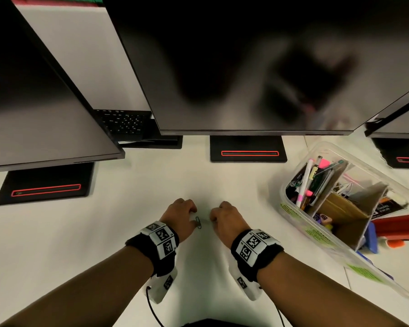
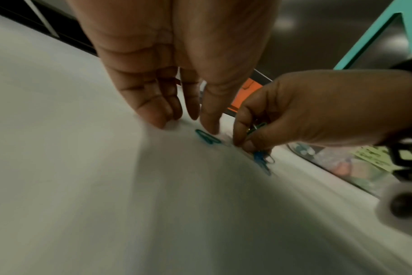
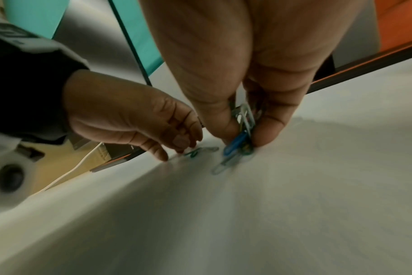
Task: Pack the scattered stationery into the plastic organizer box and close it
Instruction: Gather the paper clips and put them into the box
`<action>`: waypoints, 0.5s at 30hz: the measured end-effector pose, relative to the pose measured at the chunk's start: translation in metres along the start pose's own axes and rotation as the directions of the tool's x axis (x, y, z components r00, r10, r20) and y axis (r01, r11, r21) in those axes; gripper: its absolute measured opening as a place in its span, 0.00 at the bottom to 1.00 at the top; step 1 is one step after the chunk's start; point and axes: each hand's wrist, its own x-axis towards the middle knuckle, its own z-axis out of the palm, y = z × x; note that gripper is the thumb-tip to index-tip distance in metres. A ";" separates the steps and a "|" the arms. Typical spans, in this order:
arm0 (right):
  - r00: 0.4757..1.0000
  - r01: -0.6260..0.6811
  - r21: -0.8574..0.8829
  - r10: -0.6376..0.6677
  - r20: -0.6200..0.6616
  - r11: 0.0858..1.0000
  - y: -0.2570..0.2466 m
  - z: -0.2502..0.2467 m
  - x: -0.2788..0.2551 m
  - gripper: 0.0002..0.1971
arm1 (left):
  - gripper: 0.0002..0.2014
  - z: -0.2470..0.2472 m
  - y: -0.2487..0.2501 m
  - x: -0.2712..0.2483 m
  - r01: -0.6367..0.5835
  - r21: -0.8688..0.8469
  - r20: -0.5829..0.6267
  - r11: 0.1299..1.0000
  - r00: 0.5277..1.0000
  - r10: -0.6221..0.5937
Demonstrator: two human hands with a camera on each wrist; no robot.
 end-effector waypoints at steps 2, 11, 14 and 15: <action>0.999 -0.036 -0.020 0.037 0.034 0.999 0.002 -0.006 0.000 0.10 | 0.28 0.003 0.006 -0.004 0.024 0.025 0.053 0.999 0.998 -0.026; 0.982 -0.191 0.161 0.190 0.026 0.968 0.005 -0.045 -0.019 0.11 | 0.19 0.029 0.034 -0.001 -0.027 -0.013 0.000 1.000 1.000 0.027; 0.972 -0.199 0.304 0.227 -0.060 0.932 0.002 -0.067 -0.036 0.09 | 0.18 0.035 0.040 0.004 -0.072 0.018 0.036 0.997 0.997 0.071; 0.969 -0.184 0.349 0.229 -0.092 0.919 0.001 -0.076 -0.042 0.09 | 0.21 0.036 0.043 0.003 -0.084 0.024 0.069 0.996 0.994 0.082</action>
